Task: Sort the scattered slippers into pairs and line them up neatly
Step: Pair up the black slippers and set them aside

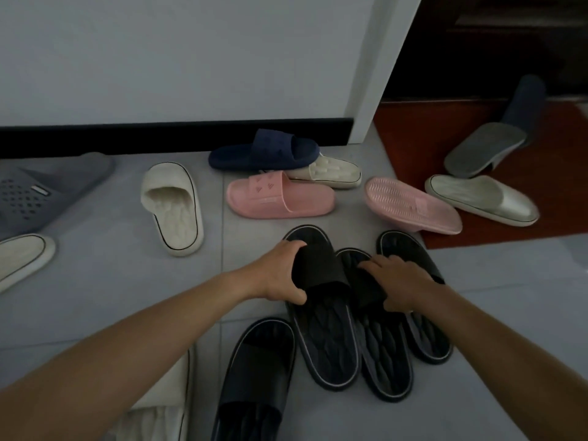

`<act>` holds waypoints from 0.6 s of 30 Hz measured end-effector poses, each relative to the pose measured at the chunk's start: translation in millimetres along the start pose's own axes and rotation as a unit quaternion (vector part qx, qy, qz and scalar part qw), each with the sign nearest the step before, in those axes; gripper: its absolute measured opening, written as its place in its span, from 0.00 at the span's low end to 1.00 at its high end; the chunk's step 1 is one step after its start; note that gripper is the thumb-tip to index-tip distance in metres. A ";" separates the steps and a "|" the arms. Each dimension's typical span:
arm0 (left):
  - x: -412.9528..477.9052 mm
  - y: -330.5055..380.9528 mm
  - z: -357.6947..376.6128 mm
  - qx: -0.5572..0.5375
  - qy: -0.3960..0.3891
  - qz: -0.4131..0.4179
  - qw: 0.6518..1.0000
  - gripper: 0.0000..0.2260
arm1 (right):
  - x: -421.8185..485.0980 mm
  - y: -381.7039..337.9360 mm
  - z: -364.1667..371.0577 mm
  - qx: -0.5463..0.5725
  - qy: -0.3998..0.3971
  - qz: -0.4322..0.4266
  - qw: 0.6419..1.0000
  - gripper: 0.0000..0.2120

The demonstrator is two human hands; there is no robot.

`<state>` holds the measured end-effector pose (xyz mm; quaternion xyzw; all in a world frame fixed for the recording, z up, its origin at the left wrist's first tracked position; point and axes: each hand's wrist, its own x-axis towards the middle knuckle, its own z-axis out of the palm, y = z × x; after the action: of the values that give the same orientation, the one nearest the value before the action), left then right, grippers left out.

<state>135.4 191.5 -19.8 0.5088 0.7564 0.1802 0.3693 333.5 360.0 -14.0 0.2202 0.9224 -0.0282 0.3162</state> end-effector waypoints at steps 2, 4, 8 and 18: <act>2.3 7.5 20.6 0.023 -0.029 0.007 0.999 0.48 | -6.9 16.1 5.6 0.012 0.002 0.007 1.000 0.44; 2.6 9.4 40.2 0.039 -0.054 -0.006 0.998 0.49 | -12.1 23.8 10.1 0.052 0.001 0.011 0.999 0.44; 5.9 3.4 49.9 0.039 -0.068 -0.033 0.996 0.49 | -12.2 16.6 16.0 0.130 0.027 0.002 0.991 0.44; 9.1 12.0 64.3 0.037 -0.095 -0.012 0.995 0.48 | -13.9 31.2 20.4 0.149 0.049 0.001 0.988 0.44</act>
<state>188.8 198.1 -58.1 0.5273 0.7303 0.0987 0.4228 368.1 378.8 -19.2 0.2664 0.9221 -0.1540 0.2346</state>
